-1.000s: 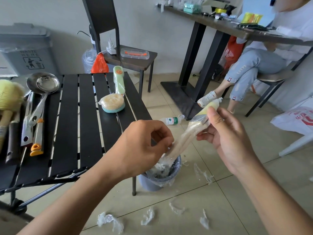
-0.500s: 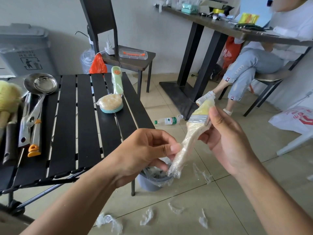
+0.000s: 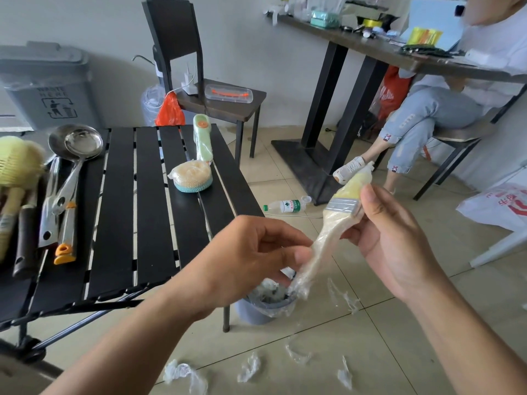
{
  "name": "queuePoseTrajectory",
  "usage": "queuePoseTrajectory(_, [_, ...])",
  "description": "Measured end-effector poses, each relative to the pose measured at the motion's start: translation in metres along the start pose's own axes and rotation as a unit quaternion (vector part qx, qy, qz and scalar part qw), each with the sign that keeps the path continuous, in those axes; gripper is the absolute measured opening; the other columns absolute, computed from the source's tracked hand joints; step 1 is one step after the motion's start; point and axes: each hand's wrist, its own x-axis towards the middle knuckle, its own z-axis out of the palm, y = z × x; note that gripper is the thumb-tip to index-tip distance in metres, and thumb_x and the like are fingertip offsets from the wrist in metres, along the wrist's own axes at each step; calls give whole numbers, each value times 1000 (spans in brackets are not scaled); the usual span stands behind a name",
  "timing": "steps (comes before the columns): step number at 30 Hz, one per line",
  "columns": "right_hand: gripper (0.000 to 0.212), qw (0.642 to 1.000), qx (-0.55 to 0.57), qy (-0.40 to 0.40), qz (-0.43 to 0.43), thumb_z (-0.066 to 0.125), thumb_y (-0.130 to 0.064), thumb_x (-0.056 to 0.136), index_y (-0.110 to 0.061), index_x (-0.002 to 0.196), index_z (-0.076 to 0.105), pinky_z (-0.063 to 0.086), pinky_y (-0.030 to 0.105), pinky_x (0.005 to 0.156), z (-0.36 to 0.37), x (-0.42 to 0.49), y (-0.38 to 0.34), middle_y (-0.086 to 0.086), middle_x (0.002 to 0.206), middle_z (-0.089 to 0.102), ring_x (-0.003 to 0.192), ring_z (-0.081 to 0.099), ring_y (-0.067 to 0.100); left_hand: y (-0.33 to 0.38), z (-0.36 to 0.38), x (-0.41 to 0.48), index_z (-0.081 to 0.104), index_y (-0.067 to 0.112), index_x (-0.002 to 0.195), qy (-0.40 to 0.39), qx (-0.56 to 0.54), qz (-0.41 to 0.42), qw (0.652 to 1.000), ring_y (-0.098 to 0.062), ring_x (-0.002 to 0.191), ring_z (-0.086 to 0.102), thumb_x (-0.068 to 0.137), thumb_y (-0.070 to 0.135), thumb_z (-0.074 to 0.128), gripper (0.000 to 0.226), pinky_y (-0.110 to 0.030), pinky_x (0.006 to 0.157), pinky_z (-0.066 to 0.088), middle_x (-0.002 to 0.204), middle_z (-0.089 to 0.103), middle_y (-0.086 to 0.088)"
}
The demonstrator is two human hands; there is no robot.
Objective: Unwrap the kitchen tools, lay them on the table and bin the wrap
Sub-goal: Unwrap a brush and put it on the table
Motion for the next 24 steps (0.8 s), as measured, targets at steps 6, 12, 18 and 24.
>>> queuePoseTrajectory(6, [31,1000,9,-6,-12,62,-39,98,-12,111,67,59,28,72,7,-1,0,5,96,71,90,73,17,1,2,0,87,21,94,43,0,-6,999,-18,82,80,85,28,85,11,-24,69,64,92,83,0])
queuePoseTrajectory(12, [29,1000,6,-5,-8,64,-41,97,-15,106,72,59,28,73,9,-1,0,7,96,70,89,70,18,0,2,0,86,17,90,54,12,-19,998,-15,77,79,92,20,81,6,-21,68,63,82,82,-3])
queuePoseTrajectory(18, [37,1000,-13,4,-7,66,-42,95,-9,111,67,61,34,74,5,0,-1,13,99,69,90,70,23,6,8,-1,78,19,87,90,149,19,985,-9,66,75,100,20,73,15,-18,63,60,76,78,10])
queuePoseTrajectory(24, [40,999,-32,18,-5,66,-45,95,-7,110,66,59,33,68,4,1,-1,13,95,68,84,65,25,7,11,-3,72,18,85,101,148,42,983,-5,61,69,103,14,69,19,-13,58,51,75,75,9])
